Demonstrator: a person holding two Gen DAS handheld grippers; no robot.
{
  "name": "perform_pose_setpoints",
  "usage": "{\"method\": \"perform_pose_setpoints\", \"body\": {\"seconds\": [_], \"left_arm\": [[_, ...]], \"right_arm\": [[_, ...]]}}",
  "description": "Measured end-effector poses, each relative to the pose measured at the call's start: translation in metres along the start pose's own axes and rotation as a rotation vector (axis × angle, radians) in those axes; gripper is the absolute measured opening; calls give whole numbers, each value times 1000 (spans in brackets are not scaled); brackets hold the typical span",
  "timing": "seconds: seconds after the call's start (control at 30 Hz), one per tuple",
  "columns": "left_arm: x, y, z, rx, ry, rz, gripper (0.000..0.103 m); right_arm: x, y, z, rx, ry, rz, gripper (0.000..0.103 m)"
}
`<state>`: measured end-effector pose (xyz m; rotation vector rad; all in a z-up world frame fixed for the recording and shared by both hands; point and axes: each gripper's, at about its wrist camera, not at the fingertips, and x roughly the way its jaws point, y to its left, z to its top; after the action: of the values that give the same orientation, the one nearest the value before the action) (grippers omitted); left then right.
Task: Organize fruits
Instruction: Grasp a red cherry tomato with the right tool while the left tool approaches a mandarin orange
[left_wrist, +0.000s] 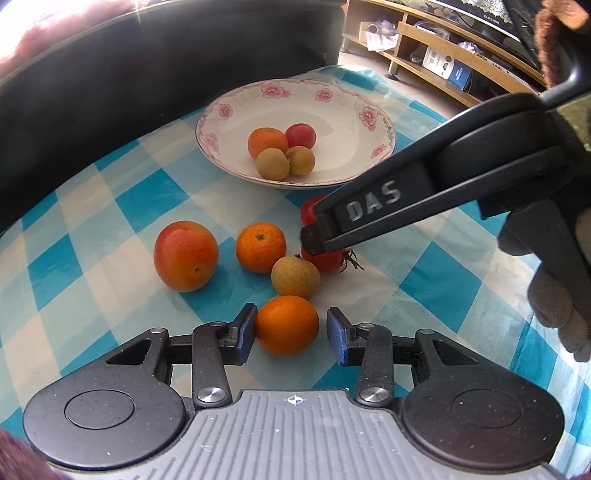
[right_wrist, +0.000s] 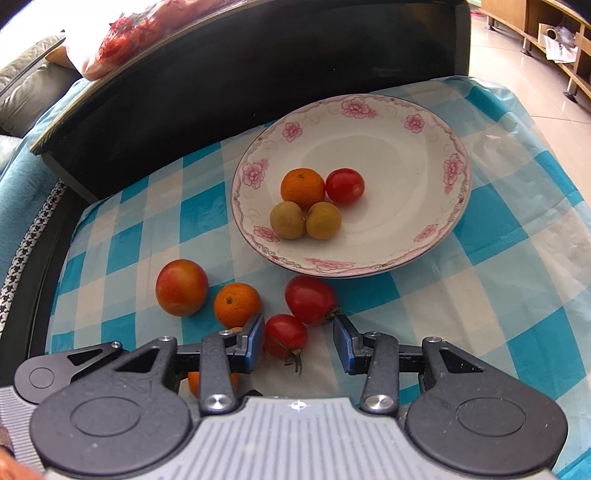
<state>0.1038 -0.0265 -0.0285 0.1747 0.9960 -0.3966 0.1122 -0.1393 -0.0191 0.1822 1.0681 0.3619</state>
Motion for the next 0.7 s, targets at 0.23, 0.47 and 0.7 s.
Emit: {"method": "perform_pose_setpoints", "body": {"seconds": [0.23,0.47,0.7], "left_arm": [[1,0,0,-1,-2,-1,51],[0,-1,-2,6,5,8,50],[-8,2,-6,-15,0,2,56]], "right_arm": [[8,4,1,-39,4,-5,43],[3,14,-10,-147,16,-50,33],[-9,11,-27,-180,24,-72,32]]}}
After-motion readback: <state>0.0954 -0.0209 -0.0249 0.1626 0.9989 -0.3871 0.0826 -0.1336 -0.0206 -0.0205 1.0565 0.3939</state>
